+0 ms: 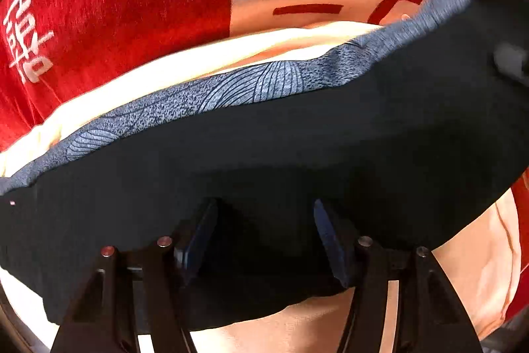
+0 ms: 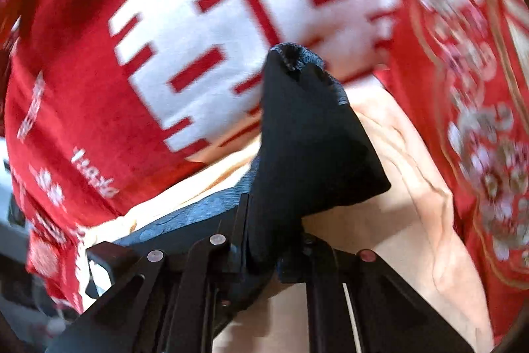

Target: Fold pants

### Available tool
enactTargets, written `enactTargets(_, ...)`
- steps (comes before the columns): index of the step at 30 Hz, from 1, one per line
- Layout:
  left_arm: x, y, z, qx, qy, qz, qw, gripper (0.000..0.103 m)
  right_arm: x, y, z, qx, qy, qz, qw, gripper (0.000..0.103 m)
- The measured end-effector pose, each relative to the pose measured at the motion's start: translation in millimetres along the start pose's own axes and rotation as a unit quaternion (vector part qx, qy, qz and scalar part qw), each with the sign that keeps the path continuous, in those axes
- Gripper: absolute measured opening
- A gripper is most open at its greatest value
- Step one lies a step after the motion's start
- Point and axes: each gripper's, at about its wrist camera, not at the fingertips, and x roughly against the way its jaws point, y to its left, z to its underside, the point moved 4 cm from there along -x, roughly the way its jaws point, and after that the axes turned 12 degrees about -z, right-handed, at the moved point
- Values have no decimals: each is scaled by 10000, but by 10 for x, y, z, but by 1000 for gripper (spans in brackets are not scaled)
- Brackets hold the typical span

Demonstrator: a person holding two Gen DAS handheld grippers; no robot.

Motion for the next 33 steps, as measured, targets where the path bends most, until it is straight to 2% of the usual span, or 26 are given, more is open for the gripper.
enactTargets(2, 6, 49, -28, 140, 138, 294, 9994, 62, -12, 164, 16, 245, 12, 22, 9997, 12)
enactTargets(4, -49, 180, -66, 64, 172, 432, 9989, 62, -27, 352, 29, 500, 29, 75, 9987, 12)
enactTargets(6, -71, 362, -60, 44, 237, 534, 9983, 62, -45, 545, 63, 742, 61, 139, 9971, 12)
enactTargets(9, 18, 736, 6, 304, 297, 686, 9967, 62, -117, 896, 176, 1201, 163, 225, 9924, 12)
enactTargets(11, 93, 1067, 104, 448, 323, 701, 9960, 74, -179, 1091, 265, 1483, 241, 227, 9884, 12)
enactTargets(12, 126, 1218, 146, 517, 309, 663, 9960, 90, -236, 1229, 337, 1652, 305, 208, 9856, 12)
enactTargets(13, 181, 1387, 203, 625, 251, 610, 9959, 92, -288, 1348, 406, 1789, 373, 210, 9829, 13)
enactTargets(15, 230, 1785, 311, 778, 206, 508, 9955, 92, -522, 1623, 611, 2084, 593, 254, 9759, 13)
enactTargets(20, 121, 2850, 733, 1215, 335, -54, 9920, 92, -1242, 2064, 1183, 2474, 1189, 378, 9609, 14)
enactTargets(25, -74, 3654, 1073, 1695, 624, -463, 9825, 92, -1859, 2131, 1733, 2834, 1567, 1080, 9399, 17)
enactTargets(28, -164, 3945, 1209, 1819, 722, -611, 9788, 92, -1995, 2158, 1956, 3110, 1530, 1545, 9252, 22)
enactTargets(29, -172, 3987, 1231, 1855, 731, -627, 9779, 92, -1958, 2157, 2023, 3215, 1520, 1582, 9212, 29)
enactTargets(30, -175, 4011, 1244, 1884, 746, -624, 9773, 92, -1921, 2204, 2096, 3327, 1583, 1449, 9183, 41)
enactTargets(32, -172, 4030, 1232, 1910, 761, -557, 9771, 92, -1813, 2279, 2189, 3449, 1725, 1157, 9154, 52)
enactTargets(33, -153, 4014, 1210, 1884, 747, -518, 9779, 92, -1758, 2318, 2214, 3504, 1765, 1085, 9134, 52)
